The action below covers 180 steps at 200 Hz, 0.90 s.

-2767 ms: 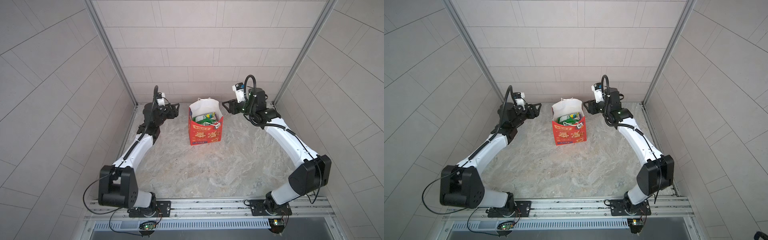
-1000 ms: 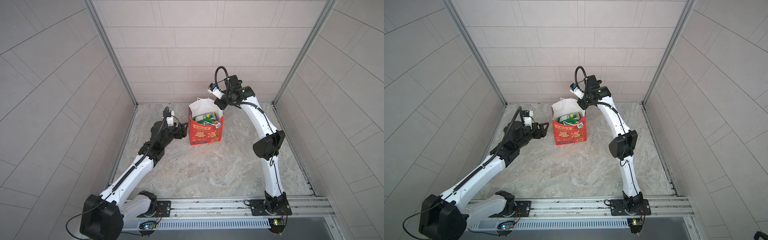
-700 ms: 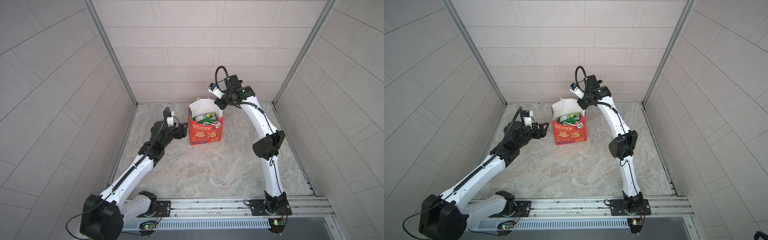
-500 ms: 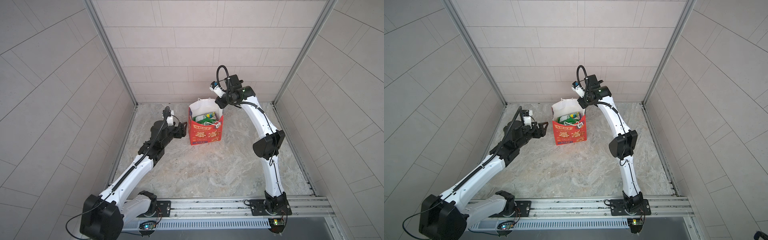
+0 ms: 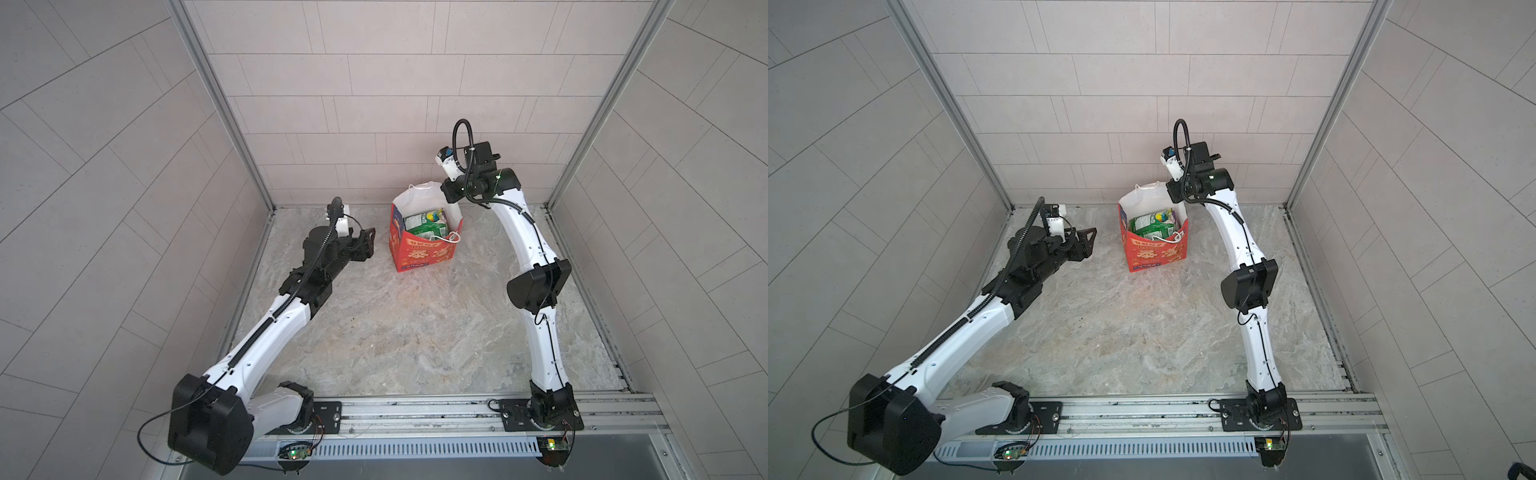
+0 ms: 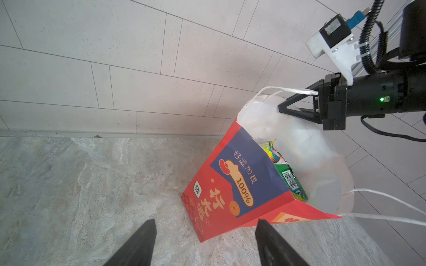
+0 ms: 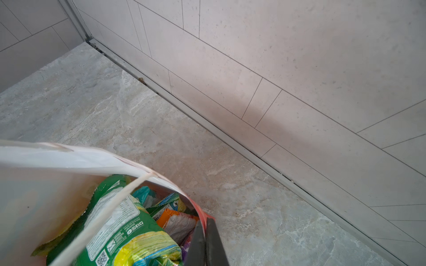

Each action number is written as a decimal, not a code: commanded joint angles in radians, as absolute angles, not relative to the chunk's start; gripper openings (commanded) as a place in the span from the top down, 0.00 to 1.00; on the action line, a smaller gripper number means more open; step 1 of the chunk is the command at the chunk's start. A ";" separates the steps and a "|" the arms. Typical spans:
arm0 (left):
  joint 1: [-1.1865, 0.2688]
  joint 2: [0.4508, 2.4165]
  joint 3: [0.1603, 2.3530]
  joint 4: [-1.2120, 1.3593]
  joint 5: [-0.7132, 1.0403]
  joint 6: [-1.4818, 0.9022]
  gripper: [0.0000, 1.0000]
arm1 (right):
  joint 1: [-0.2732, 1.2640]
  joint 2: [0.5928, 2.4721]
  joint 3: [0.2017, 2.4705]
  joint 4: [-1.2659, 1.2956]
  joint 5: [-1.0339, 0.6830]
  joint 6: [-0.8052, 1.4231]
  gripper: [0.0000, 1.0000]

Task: Take the snacks out of the paper bag

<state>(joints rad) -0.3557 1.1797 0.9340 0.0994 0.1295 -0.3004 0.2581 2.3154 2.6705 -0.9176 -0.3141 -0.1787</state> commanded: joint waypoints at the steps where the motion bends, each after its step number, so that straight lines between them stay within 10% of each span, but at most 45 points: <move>1: -0.360 1.157 0.957 0.102 0.134 -0.272 0.28 | 0.273 2.209 2.670 -0.831 -0.364 -0.173 1.00; 180: -0.542 0.880 0.840 -0.126 0.128 -0.106 0.32 | 0.306 1.322 1.218 0.013 -0.460 -0.133 1.00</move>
